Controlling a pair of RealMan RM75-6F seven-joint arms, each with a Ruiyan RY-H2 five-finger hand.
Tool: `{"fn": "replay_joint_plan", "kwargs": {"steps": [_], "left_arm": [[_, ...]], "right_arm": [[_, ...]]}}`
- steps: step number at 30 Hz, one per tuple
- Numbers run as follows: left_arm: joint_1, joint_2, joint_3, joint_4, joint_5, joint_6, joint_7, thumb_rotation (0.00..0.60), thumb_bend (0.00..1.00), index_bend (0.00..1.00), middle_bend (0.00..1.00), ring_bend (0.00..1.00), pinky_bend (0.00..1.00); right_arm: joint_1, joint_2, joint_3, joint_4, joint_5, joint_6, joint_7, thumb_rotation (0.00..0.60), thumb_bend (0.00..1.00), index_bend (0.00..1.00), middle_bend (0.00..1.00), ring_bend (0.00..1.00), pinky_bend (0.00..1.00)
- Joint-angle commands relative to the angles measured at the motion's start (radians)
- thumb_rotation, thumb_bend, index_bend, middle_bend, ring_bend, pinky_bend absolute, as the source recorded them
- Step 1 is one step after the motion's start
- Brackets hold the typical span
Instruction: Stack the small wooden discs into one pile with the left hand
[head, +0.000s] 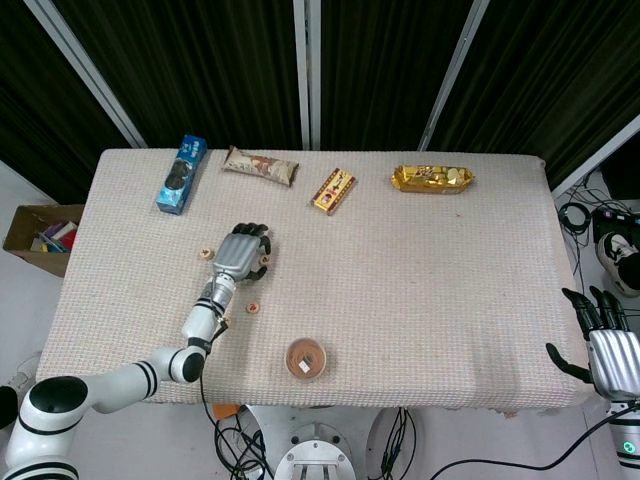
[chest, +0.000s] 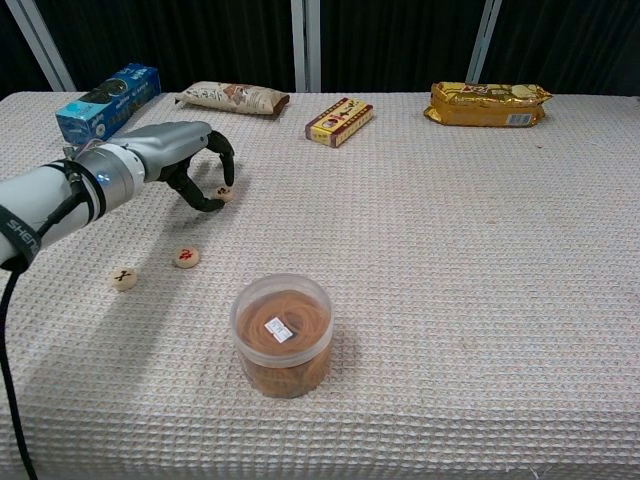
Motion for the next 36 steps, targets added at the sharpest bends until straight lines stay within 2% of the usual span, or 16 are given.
{"fn": "replay_joint_plan", "kwargs": {"steps": [1, 13, 25, 30, 36], "left_arm": [[-0.005, -0.002, -0.001, 0.002, -0.006, -0.005, 0.004, 0.6, 0.34, 0.45, 0.14, 0.1, 0.12], [0.003, 0.012, 0.006, -0.016, 0.006, 0.036, -0.005, 0.6, 0.38, 0.51, 0.15, 0.1, 0.12], [0.126, 0.188, 0.038, -0.194, 0.011, 0.166, 0.006, 0.6, 0.38, 0.5, 0.15, 0.1, 0.12], [0.15, 0.199, 0.058, -0.184, -0.01, 0.157, 0.008, 0.6, 0.38, 0.49, 0.15, 0.1, 0.12], [0.153, 0.179, 0.057, -0.135, -0.02, 0.144, -0.009, 0.6, 0.38, 0.49, 0.15, 0.1, 0.12]], "right_arm": [[-0.003, 0.0, 0.0, 0.003, 0.001, 0.002, 0.003, 0.6, 0.22, 0.12, 0.18, 0.0, 0.05], [-0.003, 0.001, 0.002, 0.006, 0.0, 0.003, 0.007, 0.6, 0.22, 0.12, 0.18, 0.0, 0.05], [0.016, 0.0, 0.007, -0.005, -0.011, -0.014, -0.006, 0.6, 0.22, 0.12, 0.18, 0.0, 0.05], [0.022, 0.002, 0.008, -0.012, -0.012, -0.021, -0.015, 0.6, 0.22, 0.12, 0.18, 0.0, 0.05], [0.023, 0.007, 0.008, -0.028, -0.013, -0.019, -0.032, 0.6, 0.22, 0.12, 0.18, 0.0, 0.05]]}}
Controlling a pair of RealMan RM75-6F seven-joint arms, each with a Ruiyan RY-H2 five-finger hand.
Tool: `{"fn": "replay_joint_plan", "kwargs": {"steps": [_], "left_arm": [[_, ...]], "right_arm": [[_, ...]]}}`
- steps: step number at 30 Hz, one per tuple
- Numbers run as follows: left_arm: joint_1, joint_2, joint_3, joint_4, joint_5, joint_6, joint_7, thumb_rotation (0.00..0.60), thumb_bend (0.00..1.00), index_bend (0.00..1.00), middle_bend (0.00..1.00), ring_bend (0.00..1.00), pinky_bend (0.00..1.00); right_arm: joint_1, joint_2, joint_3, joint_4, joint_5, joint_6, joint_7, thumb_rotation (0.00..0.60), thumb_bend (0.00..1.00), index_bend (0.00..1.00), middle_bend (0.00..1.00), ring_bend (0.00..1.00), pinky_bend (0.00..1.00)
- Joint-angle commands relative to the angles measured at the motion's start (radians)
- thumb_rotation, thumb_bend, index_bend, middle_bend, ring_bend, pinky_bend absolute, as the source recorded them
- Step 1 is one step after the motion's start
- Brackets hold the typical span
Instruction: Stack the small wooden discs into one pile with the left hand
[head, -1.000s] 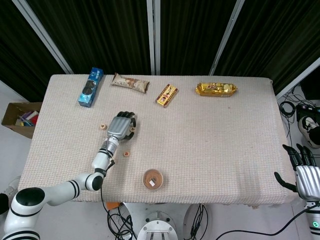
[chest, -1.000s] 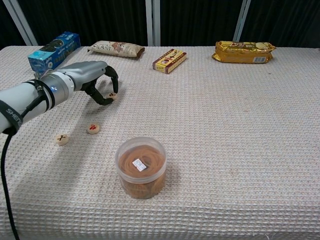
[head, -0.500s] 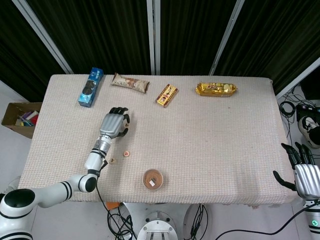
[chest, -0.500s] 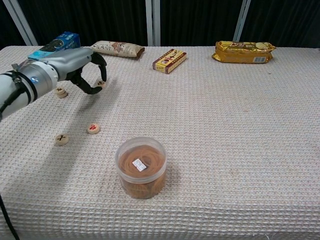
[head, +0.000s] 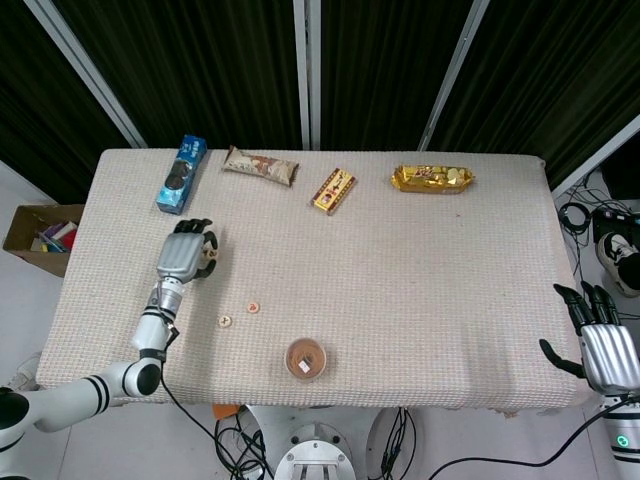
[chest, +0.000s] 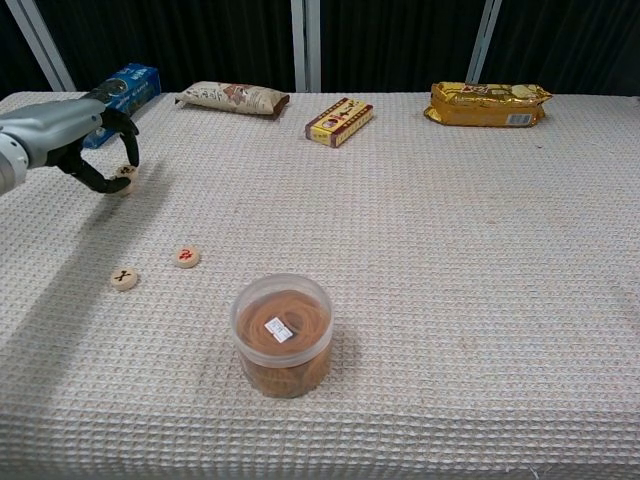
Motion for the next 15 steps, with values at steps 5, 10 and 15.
{"fn": "replay_joint_plan", "kwargs": {"steps": [5, 10, 15], "left_arm": [[0.003, -0.013, -0.004, 0.041, -0.005, -0.015, -0.022, 0.6, 0.38, 0.48, 0.15, 0.1, 0.12], [0.002, -0.019, -0.011, 0.062, -0.008, -0.021, -0.034, 0.6, 0.37, 0.47, 0.15, 0.1, 0.12], [0.001, -0.021, -0.014, 0.073, -0.007, -0.028, -0.038, 0.6, 0.37, 0.47, 0.15, 0.1, 0.12]], "right_arm": [[-0.003, 0.003, -0.001, -0.013, 0.002, 0.004, -0.012, 0.6, 0.22, 0.12, 0.18, 0.0, 0.05], [-0.004, 0.002, -0.002, -0.018, 0.001, 0.005, -0.018, 0.6, 0.22, 0.12, 0.18, 0.0, 0.05], [-0.004, 0.004, -0.002, -0.022, 0.002, 0.005, -0.022, 0.6, 0.22, 0.12, 0.18, 0.0, 0.05]]}}
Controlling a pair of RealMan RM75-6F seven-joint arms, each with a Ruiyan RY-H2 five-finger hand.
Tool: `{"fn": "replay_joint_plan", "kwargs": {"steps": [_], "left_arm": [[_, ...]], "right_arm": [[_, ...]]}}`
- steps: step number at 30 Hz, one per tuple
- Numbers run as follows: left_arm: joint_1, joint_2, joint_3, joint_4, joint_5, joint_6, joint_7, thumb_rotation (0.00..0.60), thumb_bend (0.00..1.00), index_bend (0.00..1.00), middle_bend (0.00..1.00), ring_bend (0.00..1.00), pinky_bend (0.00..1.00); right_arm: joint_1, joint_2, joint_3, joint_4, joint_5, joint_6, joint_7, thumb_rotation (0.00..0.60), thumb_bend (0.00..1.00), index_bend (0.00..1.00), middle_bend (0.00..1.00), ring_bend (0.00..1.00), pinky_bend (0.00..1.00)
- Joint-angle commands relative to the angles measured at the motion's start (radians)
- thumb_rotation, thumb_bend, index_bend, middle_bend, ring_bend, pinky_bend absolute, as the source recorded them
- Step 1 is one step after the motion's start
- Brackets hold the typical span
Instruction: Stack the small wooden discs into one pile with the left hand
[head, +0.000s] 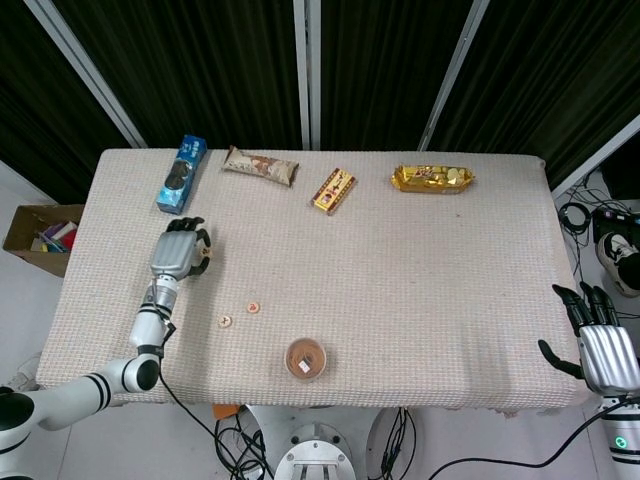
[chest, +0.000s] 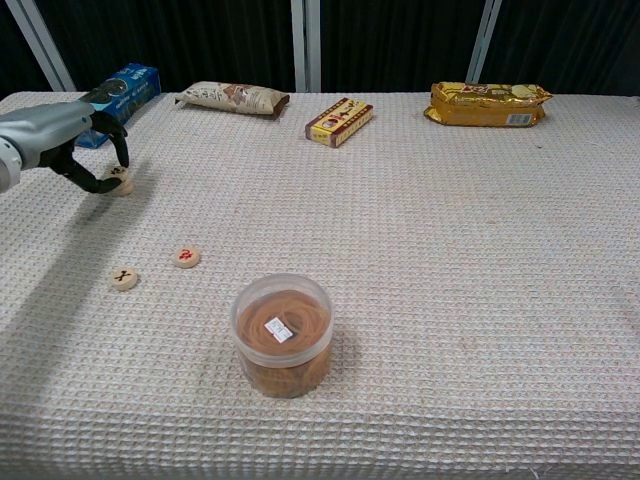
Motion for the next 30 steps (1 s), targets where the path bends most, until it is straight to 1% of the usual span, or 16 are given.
{"fn": "replay_joint_plan", "kwargs": {"steps": [1, 12, 30], "left_arm": [[-0.001, -0.002, -0.002, 0.006, -0.003, -0.006, 0.0, 0.6, 0.37, 0.47, 0.15, 0.1, 0.12], [-0.001, -0.012, -0.008, 0.031, -0.013, -0.016, -0.002, 0.6, 0.36, 0.45, 0.15, 0.1, 0.12], [-0.005, -0.009, -0.014, 0.02, -0.022, -0.022, 0.017, 0.6, 0.35, 0.43, 0.14, 0.1, 0.12]], "right_arm": [[0.0, 0.0, 0.0, -0.001, 0.0, 0.001, -0.001, 0.6, 0.22, 0.12, 0.18, 0.0, 0.05], [-0.003, 0.0, 0.0, -0.001, 0.003, 0.002, 0.0, 0.6, 0.22, 0.12, 0.18, 0.0, 0.05], [-0.004, -0.001, 0.0, 0.006, 0.004, 0.003, 0.007, 0.6, 0.22, 0.12, 0.18, 0.0, 0.05]]}}
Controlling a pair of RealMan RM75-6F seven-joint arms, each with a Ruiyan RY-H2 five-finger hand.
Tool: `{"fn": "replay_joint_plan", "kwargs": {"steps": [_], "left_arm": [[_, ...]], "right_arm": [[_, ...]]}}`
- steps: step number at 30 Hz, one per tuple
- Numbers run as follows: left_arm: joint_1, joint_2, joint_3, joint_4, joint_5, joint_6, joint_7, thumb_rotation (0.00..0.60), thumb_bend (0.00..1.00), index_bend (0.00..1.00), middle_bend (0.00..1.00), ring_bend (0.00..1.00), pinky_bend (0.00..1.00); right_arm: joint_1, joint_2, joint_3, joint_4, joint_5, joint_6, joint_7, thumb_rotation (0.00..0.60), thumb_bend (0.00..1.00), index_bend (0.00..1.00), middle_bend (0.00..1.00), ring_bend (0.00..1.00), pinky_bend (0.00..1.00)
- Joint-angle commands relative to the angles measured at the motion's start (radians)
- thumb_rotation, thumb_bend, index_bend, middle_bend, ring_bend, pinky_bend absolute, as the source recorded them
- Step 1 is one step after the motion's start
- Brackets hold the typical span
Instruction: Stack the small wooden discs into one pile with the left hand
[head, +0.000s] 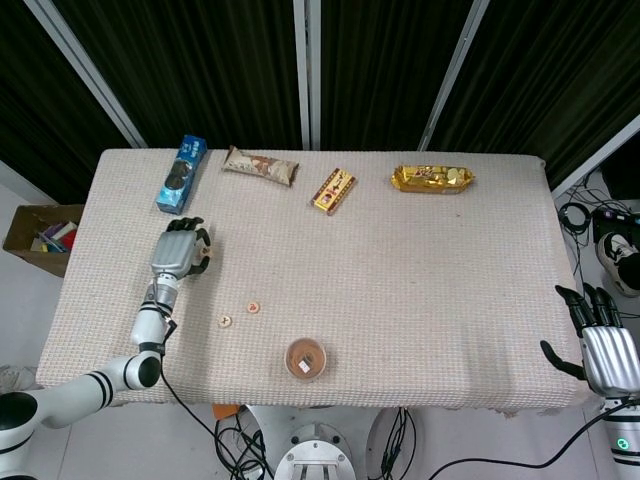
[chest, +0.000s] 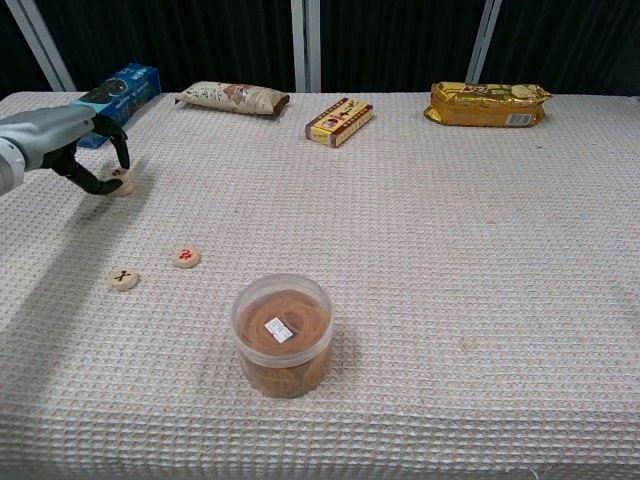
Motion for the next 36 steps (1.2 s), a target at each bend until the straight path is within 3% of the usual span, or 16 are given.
{"fn": "replay_joint_plan", "kwargs": {"steps": [1, 17, 23, 36], "left_arm": [[0.0, 0.001, -0.001, -0.003, -0.002, 0.001, 0.002, 0.6, 0.35, 0.43, 0.14, 0.11, 0.12], [0.006, 0.009, 0.002, -0.013, 0.001, 0.007, 0.003, 0.6, 0.35, 0.43, 0.14, 0.1, 0.12], [0.016, 0.022, 0.015, -0.067, 0.069, 0.069, -0.008, 0.6, 0.35, 0.42, 0.14, 0.1, 0.12], [-0.009, -0.001, 0.025, -0.055, 0.019, 0.013, 0.064, 0.6, 0.34, 0.41, 0.12, 0.09, 0.12]], "right_arm": [[0.001, -0.001, 0.0, 0.001, 0.0, -0.001, 0.001, 0.6, 0.22, 0.12, 0.18, 0.0, 0.05], [0.001, 0.0, 0.0, -0.002, 0.0, -0.001, -0.002, 0.6, 0.22, 0.12, 0.18, 0.0, 0.05], [0.0, -0.001, 0.0, -0.004, 0.0, -0.002, -0.004, 0.6, 0.22, 0.12, 0.18, 0.0, 0.04], [-0.004, 0.0, -0.002, -0.002, 0.001, 0.002, 0.0, 0.6, 0.22, 0.12, 0.18, 0.0, 0.04]]}}
